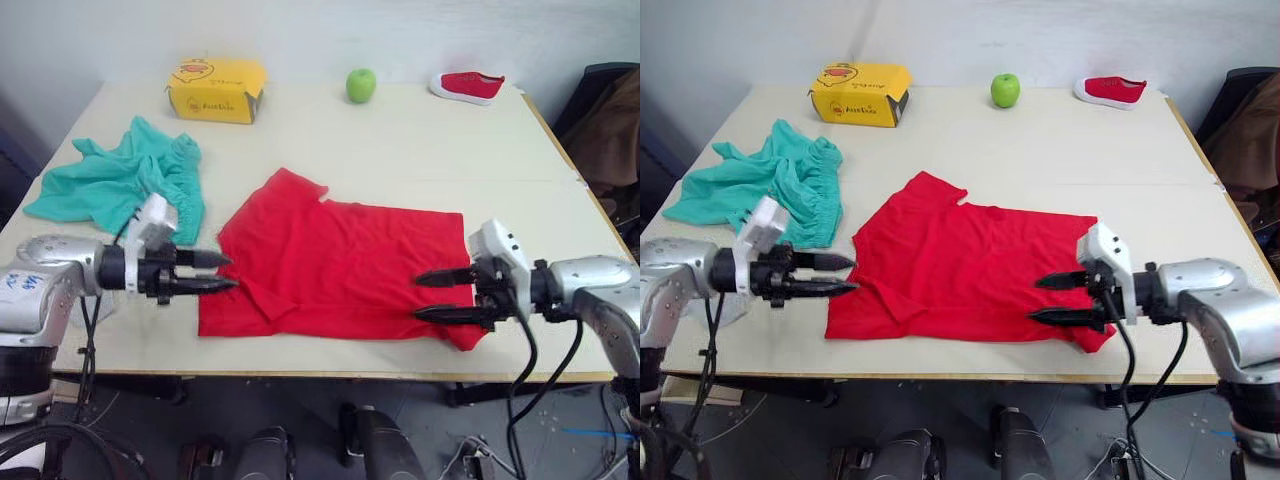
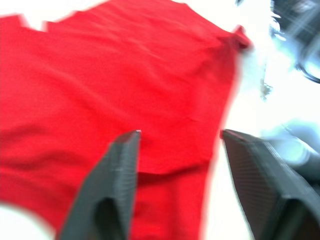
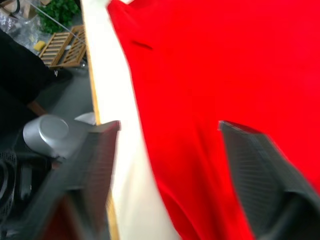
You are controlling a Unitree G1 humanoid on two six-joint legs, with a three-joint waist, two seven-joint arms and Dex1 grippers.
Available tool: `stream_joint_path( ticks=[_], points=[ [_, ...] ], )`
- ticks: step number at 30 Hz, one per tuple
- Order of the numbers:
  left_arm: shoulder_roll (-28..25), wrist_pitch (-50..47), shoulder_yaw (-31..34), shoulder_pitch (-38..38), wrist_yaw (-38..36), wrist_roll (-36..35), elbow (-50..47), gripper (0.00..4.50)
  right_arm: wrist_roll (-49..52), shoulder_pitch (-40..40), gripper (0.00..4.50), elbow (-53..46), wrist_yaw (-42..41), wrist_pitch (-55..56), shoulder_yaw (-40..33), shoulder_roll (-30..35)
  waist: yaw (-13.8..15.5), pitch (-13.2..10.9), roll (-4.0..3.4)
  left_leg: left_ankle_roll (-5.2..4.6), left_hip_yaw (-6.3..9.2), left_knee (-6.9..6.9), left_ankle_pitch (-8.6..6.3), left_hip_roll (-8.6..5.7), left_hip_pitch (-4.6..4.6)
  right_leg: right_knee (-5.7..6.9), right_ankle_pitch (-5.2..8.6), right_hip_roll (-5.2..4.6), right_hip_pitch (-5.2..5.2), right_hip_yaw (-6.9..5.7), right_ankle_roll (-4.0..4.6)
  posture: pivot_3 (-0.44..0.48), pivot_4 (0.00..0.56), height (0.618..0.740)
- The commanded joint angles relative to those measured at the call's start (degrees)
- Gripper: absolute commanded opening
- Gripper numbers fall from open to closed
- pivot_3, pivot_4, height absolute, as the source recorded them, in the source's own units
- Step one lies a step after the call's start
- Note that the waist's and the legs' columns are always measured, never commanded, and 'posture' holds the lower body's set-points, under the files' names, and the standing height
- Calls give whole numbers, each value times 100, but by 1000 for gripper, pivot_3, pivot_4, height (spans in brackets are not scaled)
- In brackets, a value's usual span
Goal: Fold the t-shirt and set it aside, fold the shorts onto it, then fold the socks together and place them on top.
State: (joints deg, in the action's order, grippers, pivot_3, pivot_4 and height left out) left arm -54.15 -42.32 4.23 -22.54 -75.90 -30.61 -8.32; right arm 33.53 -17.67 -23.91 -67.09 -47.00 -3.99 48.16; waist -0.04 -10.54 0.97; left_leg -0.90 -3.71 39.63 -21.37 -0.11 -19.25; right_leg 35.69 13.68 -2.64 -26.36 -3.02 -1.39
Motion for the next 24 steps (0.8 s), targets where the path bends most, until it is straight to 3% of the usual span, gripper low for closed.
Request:
stream_joint_path(
  ticks=[1,5,6,17,24],
  points=[
    [-53,442,-524,-10,-293,244,-141,1292,-422,191,1750,-181,462,430,487,-209,14,0,0,0,0,0,0,-2,1,2,0,0,0,2,0,0,150,740],
    [107,962,-1064,-185,-372,671,251,20,-976,221,314,179,816,872,1008,-427,6,0,0,-5,-2,0,1,-6,-3,5,0,2,-4,3,0,0,150,740],
    [156,1095,-1156,-227,-386,754,346,0,-1084,223,13,266,879,951,1104,-468,7,0,0,-7,-3,0,1,-7,-5,4,0,2,-5,3,0,0,150,740],
    [792,2157,-1807,-980,-389,1699,1990,0,-1960,475,13,944,1286,1433,1728,-533,3,13,20,-25,-3,2,-5,-4,-3,3,0,10,-1,2,-1,0,150,740],
    [1501,2414,-1559,-1777,281,1967,3398,0,-1928,569,13,881,1318,1395,1718,-545,17,27,44,-40,-1,12,-12,-4,-1,7,0,9,3,0,-2,0,150,740]
  ],
)
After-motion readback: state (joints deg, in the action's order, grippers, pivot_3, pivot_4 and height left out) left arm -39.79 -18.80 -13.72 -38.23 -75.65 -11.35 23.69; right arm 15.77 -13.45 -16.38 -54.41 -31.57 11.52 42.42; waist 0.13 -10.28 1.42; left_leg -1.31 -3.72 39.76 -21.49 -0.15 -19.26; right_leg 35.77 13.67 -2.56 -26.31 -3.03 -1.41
